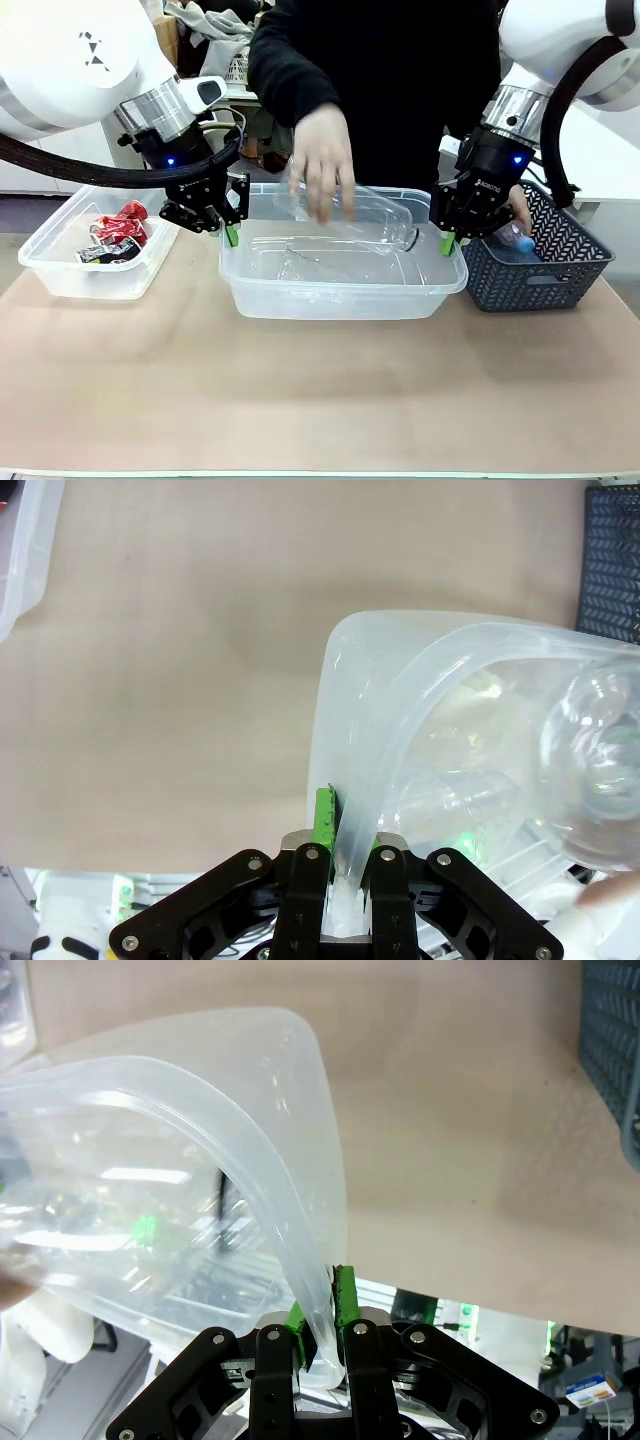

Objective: Sort the waste into each basket.
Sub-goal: Offer the picked Organizing box to the human.

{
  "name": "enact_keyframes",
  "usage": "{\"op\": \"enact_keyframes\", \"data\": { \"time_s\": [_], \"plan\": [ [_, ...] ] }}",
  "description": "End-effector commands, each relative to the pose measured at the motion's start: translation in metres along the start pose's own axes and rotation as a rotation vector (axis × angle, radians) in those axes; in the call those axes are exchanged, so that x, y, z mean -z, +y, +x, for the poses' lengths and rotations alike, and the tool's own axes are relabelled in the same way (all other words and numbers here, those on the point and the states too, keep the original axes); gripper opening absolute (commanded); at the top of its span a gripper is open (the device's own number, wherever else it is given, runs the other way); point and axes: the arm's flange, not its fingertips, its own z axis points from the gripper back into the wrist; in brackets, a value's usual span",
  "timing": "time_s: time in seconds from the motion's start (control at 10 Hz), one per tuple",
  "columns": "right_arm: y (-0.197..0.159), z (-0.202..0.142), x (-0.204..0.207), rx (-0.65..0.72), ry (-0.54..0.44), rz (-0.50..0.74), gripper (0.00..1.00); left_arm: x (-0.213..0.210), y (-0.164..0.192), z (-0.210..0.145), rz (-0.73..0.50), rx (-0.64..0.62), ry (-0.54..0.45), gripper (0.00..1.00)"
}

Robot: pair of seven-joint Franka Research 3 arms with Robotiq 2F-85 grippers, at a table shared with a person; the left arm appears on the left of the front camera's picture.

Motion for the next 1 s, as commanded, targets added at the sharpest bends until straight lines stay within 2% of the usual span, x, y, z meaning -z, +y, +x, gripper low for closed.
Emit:
{"op": "enact_keyframes", "data": {
  "time_s": [0.0, 0.9],
  "plan": [
    [-0.0021, -0.0004, -0.0011, 0.007, -0.001, 0.0, 0.0, -0.0063, 0.0035, 0.0003, -0.007, -0.018, -0.02, 0.0],
    [-0.0021, -0.0004, -0.0011, 0.007, -0.001, 0.0, 0.0, -0.0063, 0.0035, 0.0003, -0.007, -0.018, -0.02, 0.0]
  ]
}}
